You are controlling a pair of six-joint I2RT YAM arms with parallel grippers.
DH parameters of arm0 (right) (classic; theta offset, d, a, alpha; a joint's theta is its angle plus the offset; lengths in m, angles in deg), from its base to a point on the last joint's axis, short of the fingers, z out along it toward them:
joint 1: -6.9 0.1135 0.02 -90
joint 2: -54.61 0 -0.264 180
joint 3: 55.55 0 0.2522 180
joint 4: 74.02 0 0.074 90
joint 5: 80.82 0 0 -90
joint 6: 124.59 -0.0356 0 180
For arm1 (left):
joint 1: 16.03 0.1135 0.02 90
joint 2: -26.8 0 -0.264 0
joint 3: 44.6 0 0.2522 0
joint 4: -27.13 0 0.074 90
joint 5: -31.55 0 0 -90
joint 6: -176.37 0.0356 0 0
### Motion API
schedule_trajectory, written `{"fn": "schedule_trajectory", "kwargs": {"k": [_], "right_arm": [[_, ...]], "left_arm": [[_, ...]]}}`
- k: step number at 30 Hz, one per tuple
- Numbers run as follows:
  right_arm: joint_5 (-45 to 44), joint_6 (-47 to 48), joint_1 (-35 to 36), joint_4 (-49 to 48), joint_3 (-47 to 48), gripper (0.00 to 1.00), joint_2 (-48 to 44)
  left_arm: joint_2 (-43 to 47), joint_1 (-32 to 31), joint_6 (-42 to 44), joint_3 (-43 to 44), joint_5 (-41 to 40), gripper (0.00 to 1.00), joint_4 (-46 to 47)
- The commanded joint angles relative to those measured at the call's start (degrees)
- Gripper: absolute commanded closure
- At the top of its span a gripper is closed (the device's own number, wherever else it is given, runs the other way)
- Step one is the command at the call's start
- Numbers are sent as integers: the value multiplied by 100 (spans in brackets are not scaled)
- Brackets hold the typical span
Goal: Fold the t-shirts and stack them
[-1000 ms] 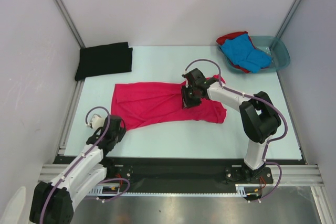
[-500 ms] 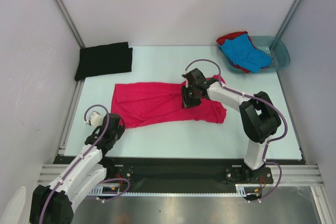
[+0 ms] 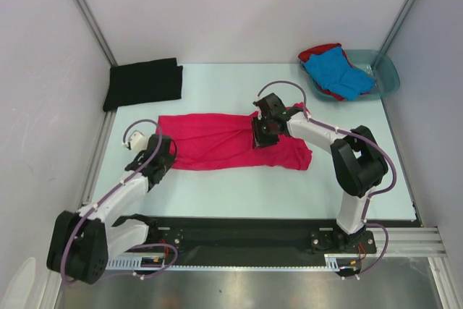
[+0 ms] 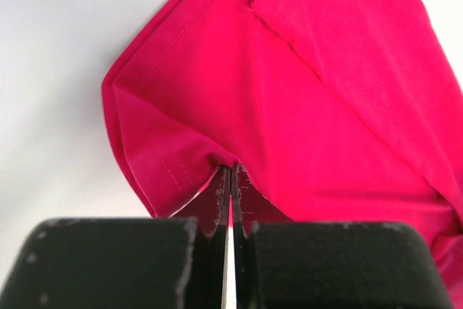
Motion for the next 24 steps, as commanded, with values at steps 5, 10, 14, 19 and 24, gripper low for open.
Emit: {"fn": "schedule_trajectory", "kwargs": {"k": [5,10,14,19,24], "right_arm": [[-69,118,-137,-10,106,64,-82],[-87,127,-190,-10,115,64,-3],[-244,118,-208,7,106,64,155],[-324,-5,-278,-71,-148,65,112],[-526,-40,-295,-54,-420,65,-90]], "left_arm": [[-972,383,572,694,139,100,620],[-1525,752,862,914,332,100,717],[-2035,946,1178,1186,491,86,630],[-2528,1104,1425,1424,631,84,708],[-3169,1174,1776,1739,807,88,814]]}}
